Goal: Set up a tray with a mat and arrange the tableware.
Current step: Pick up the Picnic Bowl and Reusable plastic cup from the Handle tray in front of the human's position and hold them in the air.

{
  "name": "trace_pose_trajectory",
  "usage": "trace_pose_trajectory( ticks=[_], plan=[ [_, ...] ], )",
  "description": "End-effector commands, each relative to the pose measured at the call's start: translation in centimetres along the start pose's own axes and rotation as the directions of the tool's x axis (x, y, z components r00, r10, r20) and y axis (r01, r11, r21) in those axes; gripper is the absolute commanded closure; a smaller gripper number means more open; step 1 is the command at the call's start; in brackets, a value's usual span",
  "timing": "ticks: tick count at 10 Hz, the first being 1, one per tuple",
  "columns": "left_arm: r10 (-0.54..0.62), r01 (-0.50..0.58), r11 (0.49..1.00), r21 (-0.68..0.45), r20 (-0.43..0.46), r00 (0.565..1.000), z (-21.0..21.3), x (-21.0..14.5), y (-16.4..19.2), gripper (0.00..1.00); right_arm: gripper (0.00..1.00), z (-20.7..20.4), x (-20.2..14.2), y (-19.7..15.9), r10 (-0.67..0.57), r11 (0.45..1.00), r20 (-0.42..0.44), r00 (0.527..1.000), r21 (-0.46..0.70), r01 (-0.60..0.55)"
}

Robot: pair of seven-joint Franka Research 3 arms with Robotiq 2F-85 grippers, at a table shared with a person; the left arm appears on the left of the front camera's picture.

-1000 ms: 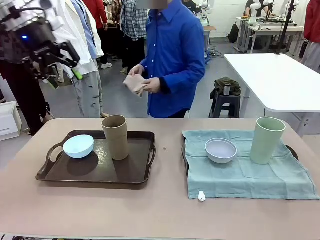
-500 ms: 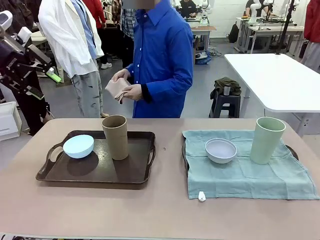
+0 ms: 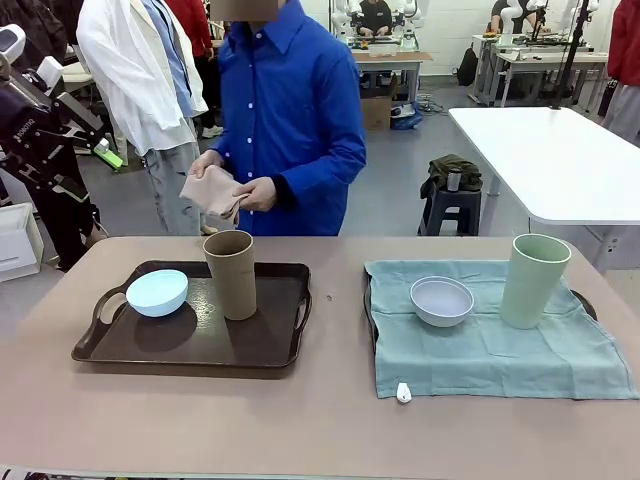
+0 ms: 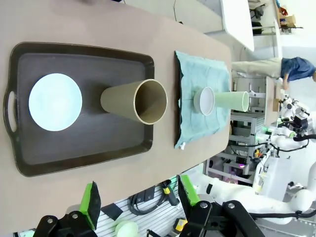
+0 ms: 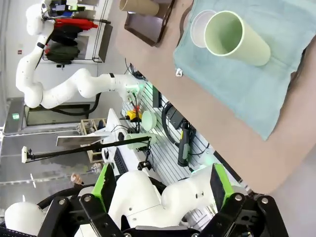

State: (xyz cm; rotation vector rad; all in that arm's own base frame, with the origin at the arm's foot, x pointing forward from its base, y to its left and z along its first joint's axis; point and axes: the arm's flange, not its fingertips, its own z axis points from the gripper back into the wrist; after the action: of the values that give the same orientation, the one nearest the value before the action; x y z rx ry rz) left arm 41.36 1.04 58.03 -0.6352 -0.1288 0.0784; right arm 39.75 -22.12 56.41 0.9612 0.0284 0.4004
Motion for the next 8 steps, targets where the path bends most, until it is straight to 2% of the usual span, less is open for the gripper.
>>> trace_pose_trajectory(
  ticks=[1, 3, 4, 6, 7, 8],
  plan=[
    [0.036, -0.039, 0.997, -0.062, -0.047, 0.998, 1.2, 1.4, 2.7, 0.16, 0.00, -0.8, -1.2, -1.2, -0.071, 0.997, 0.053, 0.996, -0.006, 0.071],
    [0.033, -0.049, 0.992, -0.120, -0.133, 0.991, 4.1, 3.2, 7.2, 0.16, 0.00, -2.5, -4.4, -1.9, -0.185, 0.983, 0.120, 0.975, 0.042, 0.181],
    [0.023, -0.045, 0.988, -0.145, -0.152, 0.988, 5.5, 4.1, 8.9, 0.16, 0.00, -2.8, -6.4, -2.1, -0.244, 0.969, 0.187, 0.951, 0.082, 0.233],
    [-0.034, 0.004, 0.977, -0.215, -0.137, 0.990, 6.4, 4.6, 11.0, 0.16, 0.00, -3.9, -9.3, -2.9, -0.320, 0.944, 0.264, 0.910, 0.174, 0.281],
    [-0.069, 0.037, 0.972, -0.231, -0.130, 0.989, 6.0, 4.5, 11.3, 0.16, 0.00, -4.6, -10.1, -3.4, -0.348, 0.932, 0.321, 0.881, 0.215, 0.290],
    [-0.096, 0.060, 0.967, -0.250, -0.136, 0.986, 5.4, 4.5, 11.3, 0.16, 0.00, -5.0, -10.3, -3.7, -0.347, 0.930, 0.345, 0.872, 0.244, 0.274]
  ],
)
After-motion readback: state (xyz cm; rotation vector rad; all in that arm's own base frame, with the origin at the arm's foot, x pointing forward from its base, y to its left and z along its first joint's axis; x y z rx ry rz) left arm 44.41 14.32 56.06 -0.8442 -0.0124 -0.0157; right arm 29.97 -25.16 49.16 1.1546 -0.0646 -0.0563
